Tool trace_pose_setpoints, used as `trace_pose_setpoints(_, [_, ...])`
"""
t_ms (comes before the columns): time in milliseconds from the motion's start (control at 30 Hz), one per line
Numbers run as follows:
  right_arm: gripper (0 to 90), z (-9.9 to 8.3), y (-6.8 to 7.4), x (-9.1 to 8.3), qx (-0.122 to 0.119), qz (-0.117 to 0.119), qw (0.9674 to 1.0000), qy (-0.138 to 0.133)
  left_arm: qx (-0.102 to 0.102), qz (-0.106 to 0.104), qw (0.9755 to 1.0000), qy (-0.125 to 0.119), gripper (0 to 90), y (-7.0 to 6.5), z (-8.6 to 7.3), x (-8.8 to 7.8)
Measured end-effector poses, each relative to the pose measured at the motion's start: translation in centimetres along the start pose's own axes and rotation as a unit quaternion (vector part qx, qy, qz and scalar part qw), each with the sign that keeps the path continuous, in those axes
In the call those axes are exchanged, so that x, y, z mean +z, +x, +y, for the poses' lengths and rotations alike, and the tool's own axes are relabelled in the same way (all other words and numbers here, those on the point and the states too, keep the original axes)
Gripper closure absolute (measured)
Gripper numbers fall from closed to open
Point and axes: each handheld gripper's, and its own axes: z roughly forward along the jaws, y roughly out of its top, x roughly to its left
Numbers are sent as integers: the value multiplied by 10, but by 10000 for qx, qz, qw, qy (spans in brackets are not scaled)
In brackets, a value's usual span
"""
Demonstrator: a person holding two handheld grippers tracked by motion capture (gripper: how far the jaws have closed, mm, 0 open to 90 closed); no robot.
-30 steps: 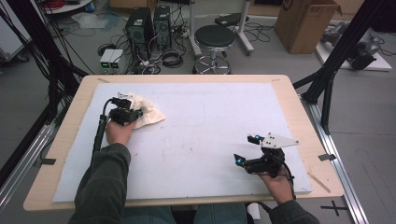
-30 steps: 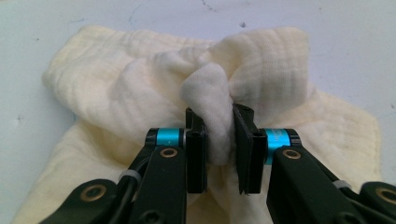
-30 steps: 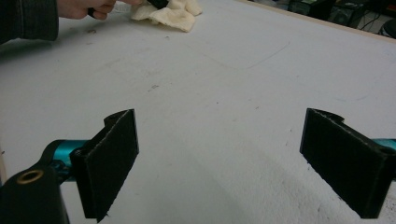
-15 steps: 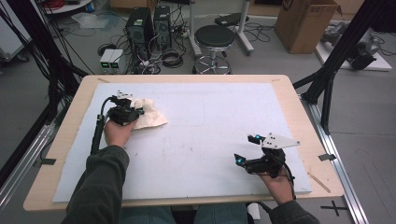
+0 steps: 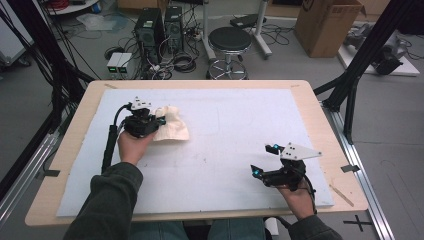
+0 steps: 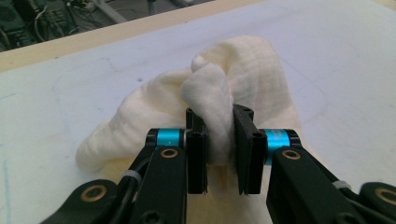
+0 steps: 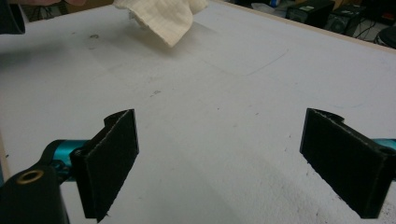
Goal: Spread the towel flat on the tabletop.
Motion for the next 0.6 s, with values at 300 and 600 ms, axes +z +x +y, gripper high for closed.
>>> trace_pose_setpoints(300, [109,0,0,-3,-44,-37,10000,-58,85,-373,9992,-67,764,-37,3,1])
trace_pose_setpoints(600, [110,-1,1,-6,-12,-51,10000,-76,166,-613,9980,-29,763,-69,3,6])
